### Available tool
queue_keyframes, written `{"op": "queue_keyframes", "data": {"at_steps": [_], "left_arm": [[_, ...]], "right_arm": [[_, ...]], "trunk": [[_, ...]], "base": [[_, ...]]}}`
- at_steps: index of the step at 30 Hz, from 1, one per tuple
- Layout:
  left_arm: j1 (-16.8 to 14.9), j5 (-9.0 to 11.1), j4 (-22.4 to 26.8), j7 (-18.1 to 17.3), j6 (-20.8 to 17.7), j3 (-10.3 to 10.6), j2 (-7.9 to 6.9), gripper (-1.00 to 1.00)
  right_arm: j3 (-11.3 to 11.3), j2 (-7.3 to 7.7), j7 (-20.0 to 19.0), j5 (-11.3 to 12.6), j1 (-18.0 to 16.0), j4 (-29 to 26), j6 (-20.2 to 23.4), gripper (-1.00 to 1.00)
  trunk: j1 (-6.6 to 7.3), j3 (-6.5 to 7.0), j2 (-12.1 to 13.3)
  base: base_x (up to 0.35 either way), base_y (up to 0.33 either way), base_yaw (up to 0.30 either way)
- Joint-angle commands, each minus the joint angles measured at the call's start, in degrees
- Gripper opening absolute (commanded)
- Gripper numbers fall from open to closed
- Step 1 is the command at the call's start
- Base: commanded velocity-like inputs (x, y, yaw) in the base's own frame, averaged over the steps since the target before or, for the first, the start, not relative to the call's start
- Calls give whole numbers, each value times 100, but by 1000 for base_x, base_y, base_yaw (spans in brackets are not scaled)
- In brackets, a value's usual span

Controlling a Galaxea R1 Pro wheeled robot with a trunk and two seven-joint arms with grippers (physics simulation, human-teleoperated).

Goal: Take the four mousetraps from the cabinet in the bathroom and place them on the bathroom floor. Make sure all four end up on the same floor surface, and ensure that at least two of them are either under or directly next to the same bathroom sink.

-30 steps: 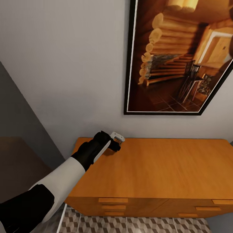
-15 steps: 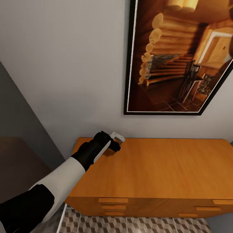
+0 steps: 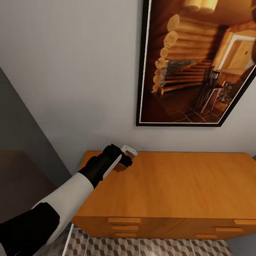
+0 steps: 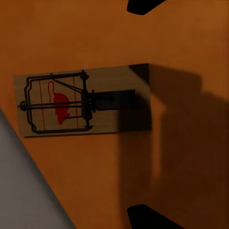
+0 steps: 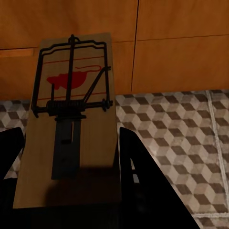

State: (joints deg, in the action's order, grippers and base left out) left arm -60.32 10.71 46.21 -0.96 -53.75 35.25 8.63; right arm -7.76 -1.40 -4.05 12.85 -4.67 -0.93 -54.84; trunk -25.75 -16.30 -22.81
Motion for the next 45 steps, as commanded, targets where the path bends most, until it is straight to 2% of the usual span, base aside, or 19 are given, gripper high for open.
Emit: {"op": "queue_keyframes", "data": {"at_steps": [1, 39, 45], "left_arm": [[-6, 2, 3, -10, -21, 8, -2, 100], [2, 6, 13, -17, -21, 14, 6, 100], [2, 5, 17, -277, -13, 14, 7, 100]], "right_arm": [[-24, 0, -43, 63, -3, 5, -18, -100], [-24, 0, -43, 60, -5, 5, -18, -100], [-24, 0, -43, 61, -4, 5, -18, -100]], "trunk": [[-3, -10, -11], [-3, -10, -11], [-3, -10, -11]], "base": [[0, 0, 0], [9, 0, 0], [9, 0, 0]]}}
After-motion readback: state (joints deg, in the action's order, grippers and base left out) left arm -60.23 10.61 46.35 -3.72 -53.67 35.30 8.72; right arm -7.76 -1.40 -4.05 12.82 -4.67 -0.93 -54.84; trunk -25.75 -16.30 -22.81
